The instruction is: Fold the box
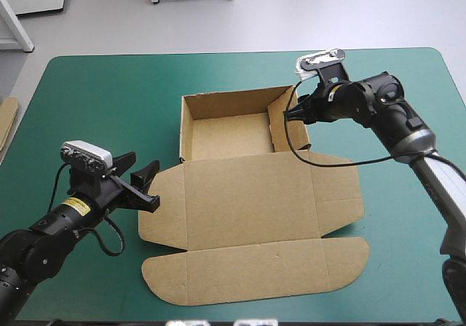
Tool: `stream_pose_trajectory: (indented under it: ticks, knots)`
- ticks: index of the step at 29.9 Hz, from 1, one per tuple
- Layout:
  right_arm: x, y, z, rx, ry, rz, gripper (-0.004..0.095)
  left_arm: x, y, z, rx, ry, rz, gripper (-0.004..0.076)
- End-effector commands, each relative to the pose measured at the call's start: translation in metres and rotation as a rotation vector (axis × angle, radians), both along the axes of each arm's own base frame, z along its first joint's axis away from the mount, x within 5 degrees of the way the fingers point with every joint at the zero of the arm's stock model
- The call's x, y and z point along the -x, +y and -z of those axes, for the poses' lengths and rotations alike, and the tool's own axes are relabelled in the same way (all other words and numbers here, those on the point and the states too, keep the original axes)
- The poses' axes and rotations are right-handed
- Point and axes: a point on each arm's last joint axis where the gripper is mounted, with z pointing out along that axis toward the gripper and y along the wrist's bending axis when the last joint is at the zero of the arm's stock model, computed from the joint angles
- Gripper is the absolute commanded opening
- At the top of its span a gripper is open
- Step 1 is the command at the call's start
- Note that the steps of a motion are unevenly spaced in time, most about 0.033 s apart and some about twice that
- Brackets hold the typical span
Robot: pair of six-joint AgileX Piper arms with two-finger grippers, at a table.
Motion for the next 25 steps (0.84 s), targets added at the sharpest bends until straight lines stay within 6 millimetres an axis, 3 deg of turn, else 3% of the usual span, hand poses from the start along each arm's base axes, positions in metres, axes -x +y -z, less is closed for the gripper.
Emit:
stream_pose_trajectory:
  ticks: [1,7,14,25]
  knots:
    - [-0.011,0.002,-0.014,-0.031,-0.066,0.024,0.0579,-0.001,0.001,-0.015,0.034,-0.084,-0.017,0.0381]
    - [-0.046,0.015,0.002,-0.017,0.025,0.055,0.0596,-0.001,0.002,-0.006,-0.010,-0.074,-0.018,0.0381]
    - [-0.073,0.025,0.025,0.037,0.184,0.078,0.0596,-0.001,0.002,-0.005,-0.010,-0.076,-0.020,0.0381]
    - [-0.085,0.029,0.057,0.108,0.342,0.084,0.0594,-0.001,0.002,-0.005,-0.008,-0.081,-0.021,0.0381]
